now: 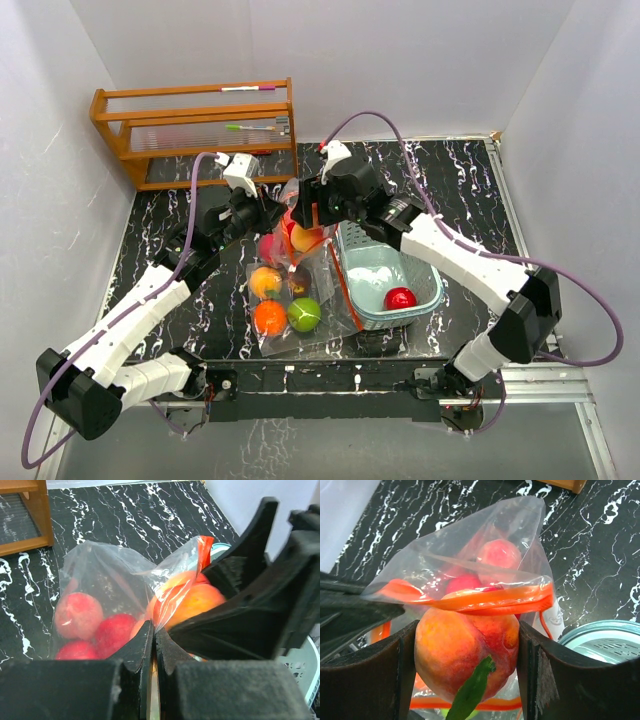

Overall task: Place the food in the zip-top bag and seal the zipper
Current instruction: Place the fake fruit in the zipper food storage bag.

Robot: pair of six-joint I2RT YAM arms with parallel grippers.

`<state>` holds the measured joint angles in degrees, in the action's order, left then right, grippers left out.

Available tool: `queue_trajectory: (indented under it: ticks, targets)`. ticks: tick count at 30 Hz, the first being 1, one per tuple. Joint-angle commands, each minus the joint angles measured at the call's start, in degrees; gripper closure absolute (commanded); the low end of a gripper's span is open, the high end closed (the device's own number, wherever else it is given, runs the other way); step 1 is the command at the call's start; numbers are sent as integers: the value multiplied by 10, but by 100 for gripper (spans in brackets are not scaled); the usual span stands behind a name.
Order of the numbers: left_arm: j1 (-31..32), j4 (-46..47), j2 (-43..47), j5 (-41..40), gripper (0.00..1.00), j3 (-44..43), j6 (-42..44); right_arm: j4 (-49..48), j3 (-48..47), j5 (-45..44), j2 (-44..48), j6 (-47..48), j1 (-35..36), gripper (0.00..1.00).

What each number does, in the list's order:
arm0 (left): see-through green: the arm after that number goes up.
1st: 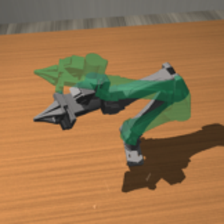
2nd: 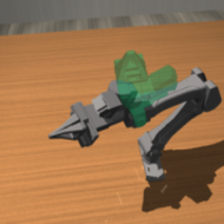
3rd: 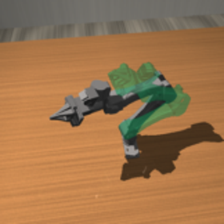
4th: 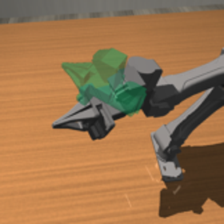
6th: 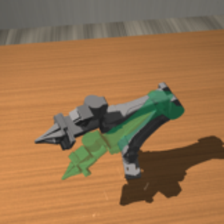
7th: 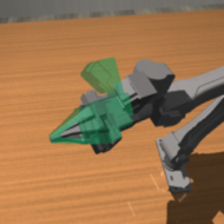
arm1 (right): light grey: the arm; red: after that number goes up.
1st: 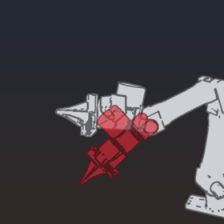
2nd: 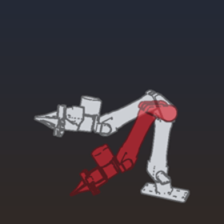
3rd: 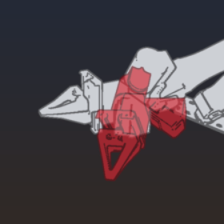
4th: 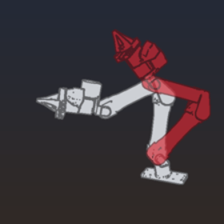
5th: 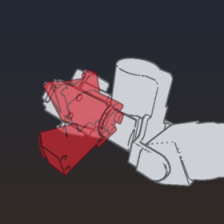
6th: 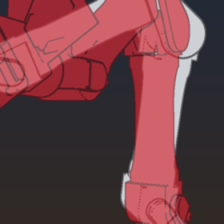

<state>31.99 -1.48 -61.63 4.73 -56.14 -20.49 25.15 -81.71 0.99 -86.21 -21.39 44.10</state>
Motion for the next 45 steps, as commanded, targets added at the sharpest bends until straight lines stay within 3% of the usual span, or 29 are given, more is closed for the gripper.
queue_trajectory:
  ticks: [1,9,14,25,38,45]
  targets:
    - [-3,26,21,20,100,-19,-9,-38,-30,-69,-5,-8,15,52]
    - [-3,37,19,26,100,-8,-17,-118,-4,-132,6,-34,20,11]
    - [-3,43,18,26,100,-3,-17,-130,2,-144,10,-33,25,2]
    - [-3,33,10,20,100,-24,-33,-138,37,-121,54,-30,31,2]
    - [-2,56,-8,38,100,-63,-98,-166,130,-100,114,-62,31,27]
    - [-3,86,-41,117,100,-62,-147,-175,114,-125,95,-65,32,30]
